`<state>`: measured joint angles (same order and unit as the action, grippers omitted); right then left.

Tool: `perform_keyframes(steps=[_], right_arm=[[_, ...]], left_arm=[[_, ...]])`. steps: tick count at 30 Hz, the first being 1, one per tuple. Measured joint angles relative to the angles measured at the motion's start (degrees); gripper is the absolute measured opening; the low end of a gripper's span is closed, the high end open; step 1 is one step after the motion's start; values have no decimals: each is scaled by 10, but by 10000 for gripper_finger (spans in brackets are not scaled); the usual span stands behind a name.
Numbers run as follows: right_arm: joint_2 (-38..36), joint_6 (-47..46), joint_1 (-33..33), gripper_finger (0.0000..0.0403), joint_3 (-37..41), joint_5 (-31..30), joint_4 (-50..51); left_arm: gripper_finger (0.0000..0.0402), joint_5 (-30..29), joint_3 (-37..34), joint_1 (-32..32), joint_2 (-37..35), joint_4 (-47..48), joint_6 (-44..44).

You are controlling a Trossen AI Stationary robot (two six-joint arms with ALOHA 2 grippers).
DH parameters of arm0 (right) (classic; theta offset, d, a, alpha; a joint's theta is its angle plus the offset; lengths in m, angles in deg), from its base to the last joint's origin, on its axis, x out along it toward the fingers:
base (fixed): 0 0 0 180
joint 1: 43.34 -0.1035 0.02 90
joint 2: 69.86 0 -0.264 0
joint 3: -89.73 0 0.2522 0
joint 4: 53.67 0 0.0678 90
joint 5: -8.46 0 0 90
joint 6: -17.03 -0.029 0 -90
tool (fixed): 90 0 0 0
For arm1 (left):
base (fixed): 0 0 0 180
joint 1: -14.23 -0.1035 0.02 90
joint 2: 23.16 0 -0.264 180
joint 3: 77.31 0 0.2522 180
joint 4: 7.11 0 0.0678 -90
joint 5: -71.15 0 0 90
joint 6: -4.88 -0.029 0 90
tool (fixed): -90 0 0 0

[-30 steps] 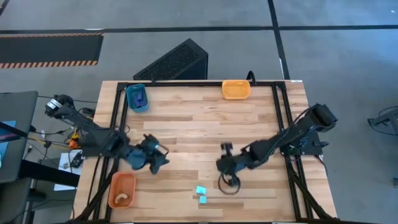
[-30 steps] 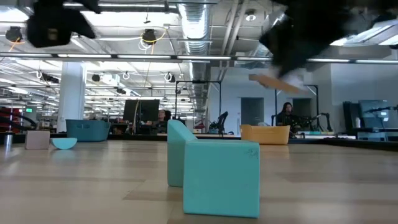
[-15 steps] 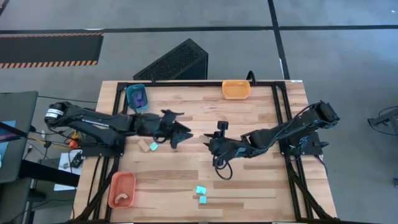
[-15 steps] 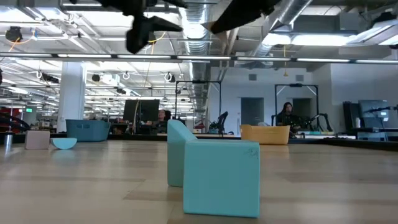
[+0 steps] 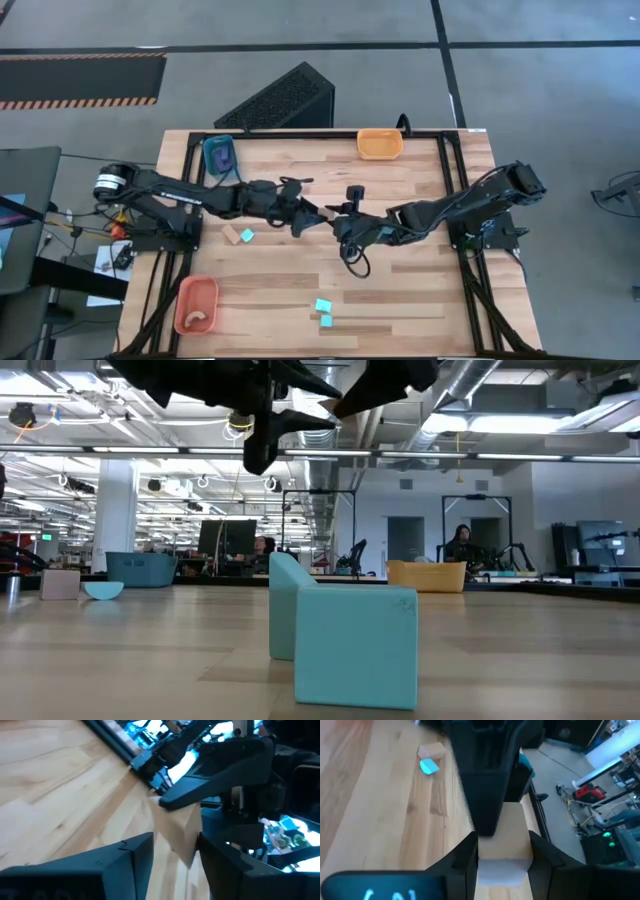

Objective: Sort & place blocks by color
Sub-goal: Put the bottom brown block into the orange bin

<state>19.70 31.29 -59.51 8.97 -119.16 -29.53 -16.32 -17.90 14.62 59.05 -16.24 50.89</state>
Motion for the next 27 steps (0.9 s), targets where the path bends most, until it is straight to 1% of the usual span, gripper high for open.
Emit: perform_keyframes(steps=[4,9,12,17,20,24,27], right_arm=[[0,17,0,132,0,-4,0],[-2,8,2,133,0,-16,2],[-2,-9,1,133,1,-18,7],[-1,-31,-9,133,1,-12,10],[0,-63,-14,133,1,-12,10],[0,-91,-19,133,1,-17,7],[-1,-101,-25,133,1,-32,2]], left_arm=[[102,4,-1,0,14,-43,-20],[38,-36,-2,0,8,-45,-35],[18,-39,-2,1,8,-40,-26],[13,-39,-2,15,7,-24,-20],[13,-52,-2,23,7,-25,-23],[13,-54,-2,26,7,-30,-18],[28,-53,-2,26,7,-40,14]])
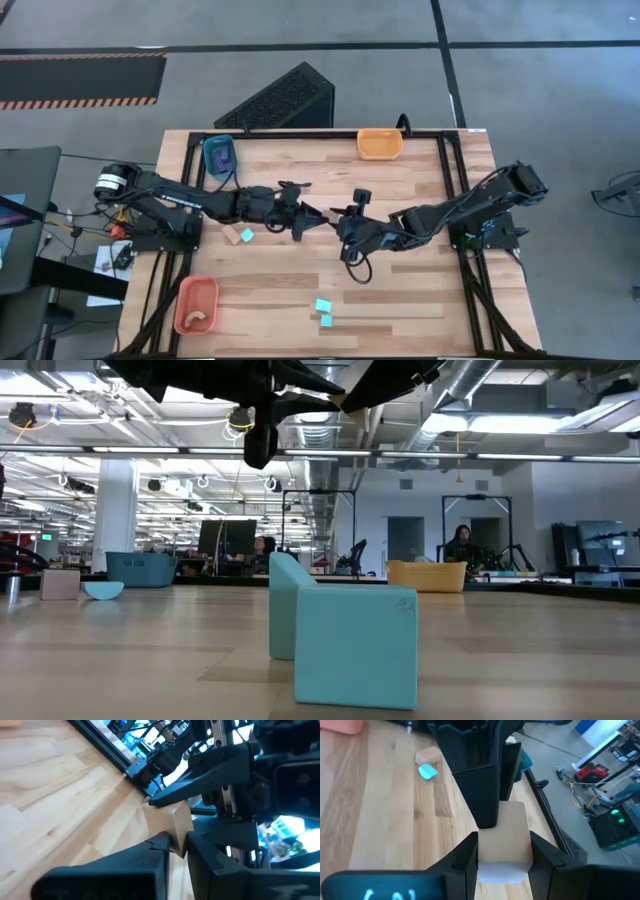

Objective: Sort & place blocks by color
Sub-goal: Put the bottom brown block into the orange bin

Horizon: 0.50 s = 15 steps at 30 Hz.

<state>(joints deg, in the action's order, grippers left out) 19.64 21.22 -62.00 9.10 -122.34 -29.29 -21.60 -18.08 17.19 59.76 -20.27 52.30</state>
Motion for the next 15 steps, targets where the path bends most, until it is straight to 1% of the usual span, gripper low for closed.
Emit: perform_keyframes(steps=[3,6,11,13,15], right_arm=[[0,-1,-11,133,0,-13,-9],[0,-1,-24,133,-2,-11,-31],[1,13,-44,133,-4,-15,-79],[1,33,-50,133,-3,-21,-102],[1,46,-52,133,-3,-32,-118]], left_arm=[[62,-6,0,3,0,-9,26],[111,-5,2,11,2,-29,39],[190,3,3,23,3,-72,25],[209,5,3,23,2,-77,27],[218,6,4,23,2,-78,40]])
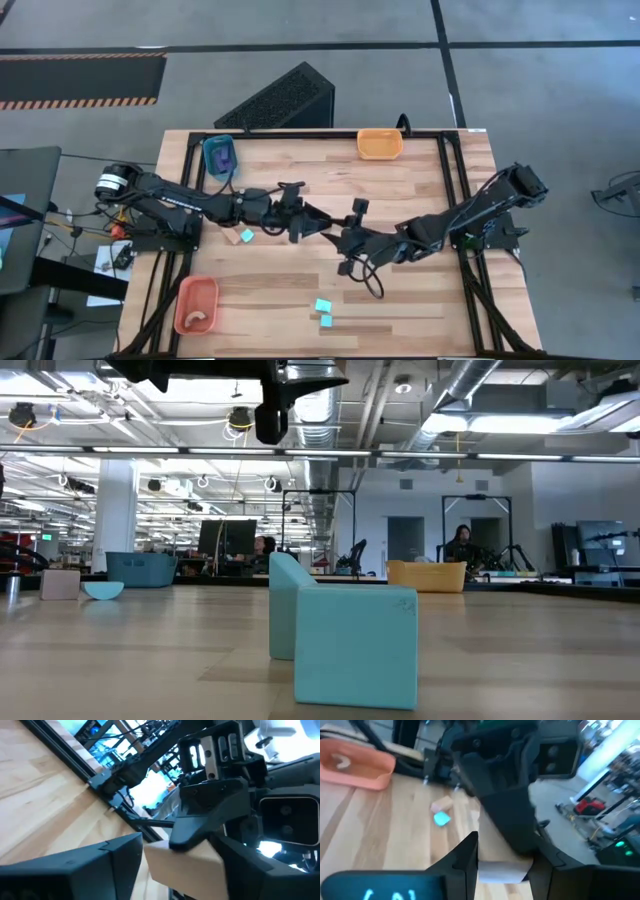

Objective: Sort & place blocks by color
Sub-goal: Put the bottom brown block into the orange bin

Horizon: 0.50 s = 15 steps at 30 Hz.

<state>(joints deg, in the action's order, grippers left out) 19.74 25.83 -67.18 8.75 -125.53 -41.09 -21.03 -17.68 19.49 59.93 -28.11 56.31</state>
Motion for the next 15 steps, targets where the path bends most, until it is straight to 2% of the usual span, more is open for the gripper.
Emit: perform_keyframes(steps=[7,11,15], right_arm=[[1,3,-4,133,-2,-18,0],[1,19,-9,133,-2,-22,-15],[1,22,-8,133,-2,-22,-16]], left_arm=[[199,4,0,0,0,1,18],[161,7,0,2,-2,-3,23],[107,28,0,2,-2,-3,21]])
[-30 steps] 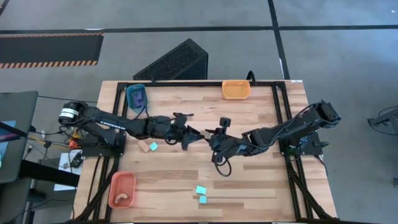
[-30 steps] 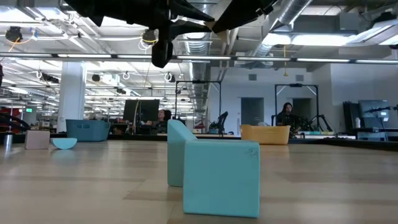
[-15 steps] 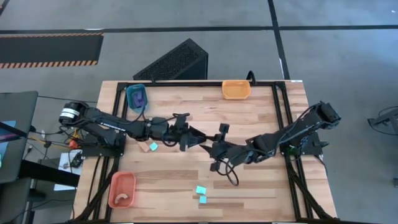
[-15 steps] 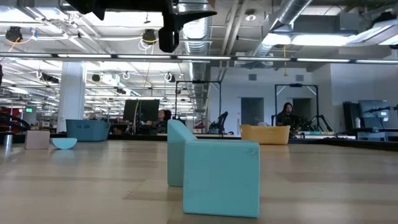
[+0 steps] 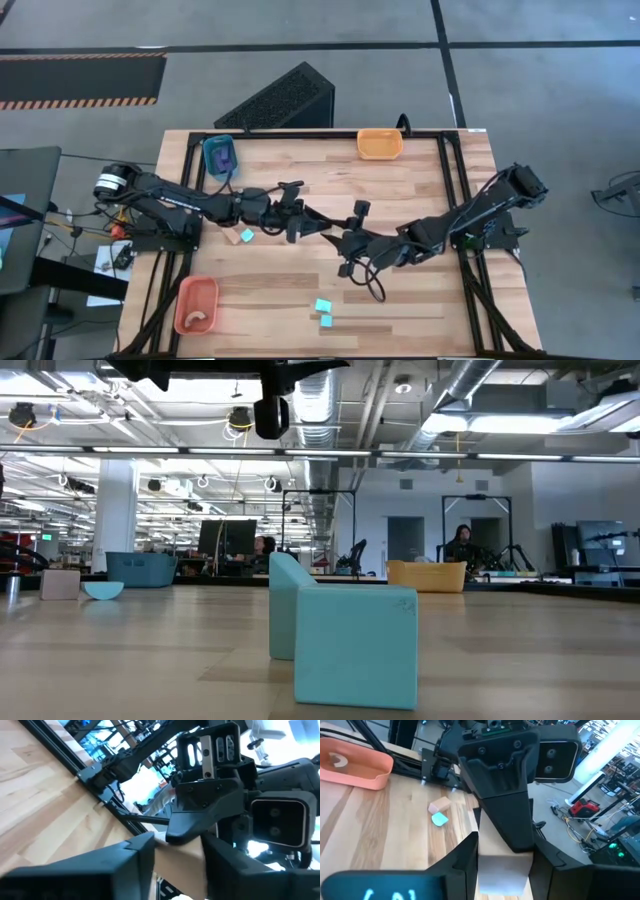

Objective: Sort & place blocks by color
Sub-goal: Put the bottom brown block into the orange bin

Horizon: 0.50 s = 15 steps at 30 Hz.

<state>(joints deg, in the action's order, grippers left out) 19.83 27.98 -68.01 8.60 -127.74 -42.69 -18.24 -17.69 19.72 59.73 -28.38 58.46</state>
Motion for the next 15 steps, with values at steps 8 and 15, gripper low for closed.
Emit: perform_keyframes(steps=[8,15], right_arm=[[-1,-13,1,158,0,-7,13],[-2,-22,17,161,0,-9,23]], left_arm=[[28,5,-2,2,-1,6,-24],[27,13,-2,-11,0,13,-34]])
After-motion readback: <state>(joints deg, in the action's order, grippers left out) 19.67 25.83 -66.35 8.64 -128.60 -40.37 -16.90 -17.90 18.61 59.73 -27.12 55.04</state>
